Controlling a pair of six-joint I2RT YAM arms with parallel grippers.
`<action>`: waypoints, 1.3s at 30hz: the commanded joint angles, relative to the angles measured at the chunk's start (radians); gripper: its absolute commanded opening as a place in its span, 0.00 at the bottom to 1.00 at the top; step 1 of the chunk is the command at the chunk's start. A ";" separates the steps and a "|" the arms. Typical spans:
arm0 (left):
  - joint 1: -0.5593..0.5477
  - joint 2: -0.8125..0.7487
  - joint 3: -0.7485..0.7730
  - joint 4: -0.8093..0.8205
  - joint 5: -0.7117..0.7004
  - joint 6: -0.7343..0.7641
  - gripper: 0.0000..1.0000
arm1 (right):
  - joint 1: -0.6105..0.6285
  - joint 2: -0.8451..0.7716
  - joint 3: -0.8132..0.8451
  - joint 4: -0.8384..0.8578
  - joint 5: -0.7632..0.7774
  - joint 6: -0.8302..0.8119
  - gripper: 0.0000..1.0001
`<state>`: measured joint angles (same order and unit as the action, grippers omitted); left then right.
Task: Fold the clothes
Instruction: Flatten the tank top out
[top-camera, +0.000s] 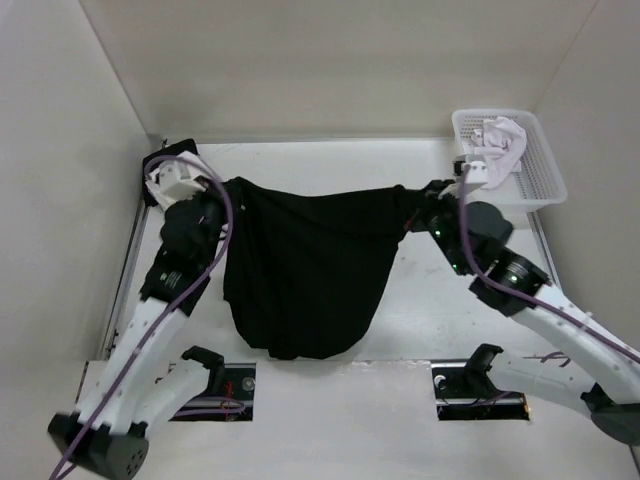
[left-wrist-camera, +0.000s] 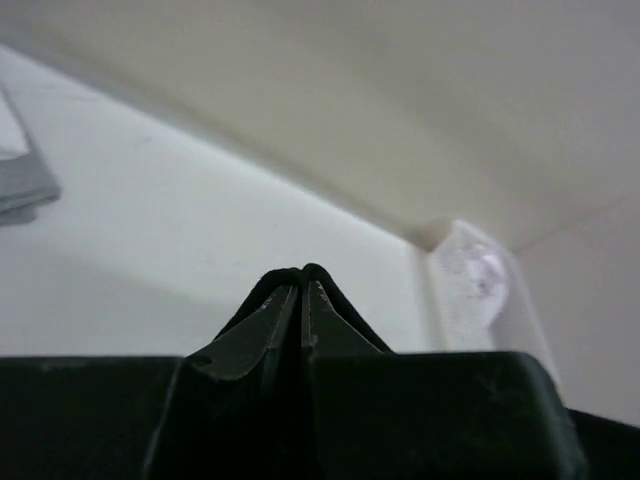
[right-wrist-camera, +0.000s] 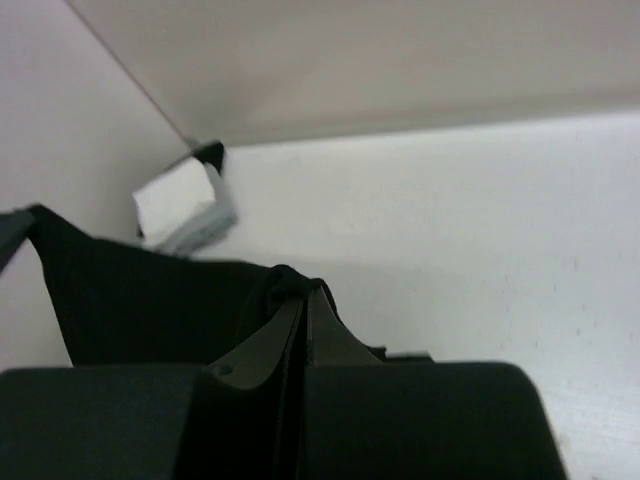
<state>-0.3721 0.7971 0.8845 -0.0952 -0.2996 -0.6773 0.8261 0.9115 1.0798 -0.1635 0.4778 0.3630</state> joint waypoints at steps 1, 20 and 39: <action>0.069 0.299 0.034 0.204 0.066 -0.041 0.03 | -0.110 0.024 -0.150 0.077 -0.217 0.200 0.00; -0.234 0.811 0.171 0.383 0.056 0.044 0.34 | -0.342 -0.020 -0.534 0.133 -0.280 0.410 0.00; -0.222 0.669 -0.384 0.448 0.077 -0.202 0.47 | -0.124 0.010 -0.307 0.105 -0.203 0.363 0.00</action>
<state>-0.6010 1.3994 0.4599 0.2604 -0.2428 -0.8494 0.6800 0.9184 0.7254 -0.0853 0.2386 0.7403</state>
